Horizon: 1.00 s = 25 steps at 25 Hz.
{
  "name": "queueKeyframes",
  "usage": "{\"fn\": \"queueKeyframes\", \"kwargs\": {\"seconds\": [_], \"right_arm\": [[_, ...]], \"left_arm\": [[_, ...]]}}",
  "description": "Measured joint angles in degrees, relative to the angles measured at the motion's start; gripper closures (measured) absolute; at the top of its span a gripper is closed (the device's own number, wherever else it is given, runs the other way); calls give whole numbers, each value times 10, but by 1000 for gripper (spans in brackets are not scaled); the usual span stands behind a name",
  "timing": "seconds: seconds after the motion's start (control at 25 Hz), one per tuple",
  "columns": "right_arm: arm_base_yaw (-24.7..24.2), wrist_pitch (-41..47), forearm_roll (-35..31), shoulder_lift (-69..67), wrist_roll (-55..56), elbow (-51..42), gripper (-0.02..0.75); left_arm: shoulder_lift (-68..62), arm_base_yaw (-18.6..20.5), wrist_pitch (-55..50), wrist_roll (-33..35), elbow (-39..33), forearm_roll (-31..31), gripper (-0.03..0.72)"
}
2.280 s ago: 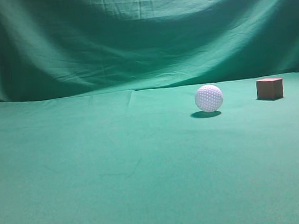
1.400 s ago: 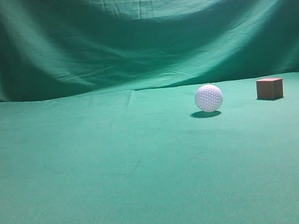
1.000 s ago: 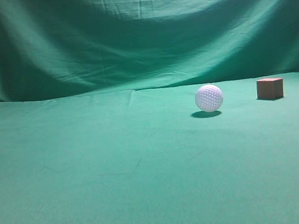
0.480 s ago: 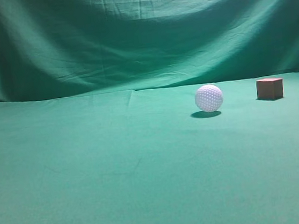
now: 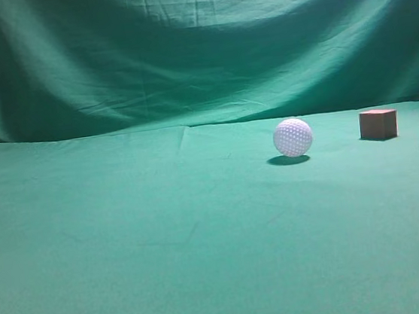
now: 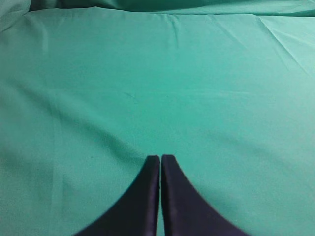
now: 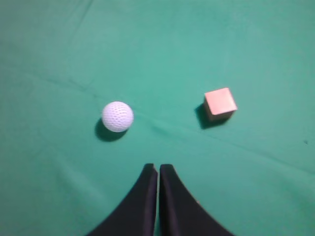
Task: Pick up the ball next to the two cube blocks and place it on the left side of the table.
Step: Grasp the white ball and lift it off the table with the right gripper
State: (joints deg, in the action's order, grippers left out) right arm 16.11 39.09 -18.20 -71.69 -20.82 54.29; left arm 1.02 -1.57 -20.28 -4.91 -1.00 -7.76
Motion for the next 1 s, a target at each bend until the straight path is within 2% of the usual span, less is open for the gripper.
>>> {"fn": "queueKeyframes", "kwargs": {"seconds": [0.16,0.28,0.36,0.64,0.72,0.96,1.0], "right_arm": [[51,7,5,-96,-5,58,738],[68,7,8,-166,-13,95,738],[72,7,8,-204,-20,118,689],[72,17,-79,-307,-142,170,222],[73,14,-88,-329,-159,177,159],[73,0,-90,-385,-182,189,169],[73,-1,-90,-392,-185,191,211]], "left_arm": [[0,0,0,0,0,0,688],[0,0,0,0,0,0,688],[0,0,0,0,0,0,688],[0,0,0,0,0,0,688],[0,0,0,0,0,0,688],[0,0,0,0,0,0,688],[0,0,0,0,0,0,688]]}}
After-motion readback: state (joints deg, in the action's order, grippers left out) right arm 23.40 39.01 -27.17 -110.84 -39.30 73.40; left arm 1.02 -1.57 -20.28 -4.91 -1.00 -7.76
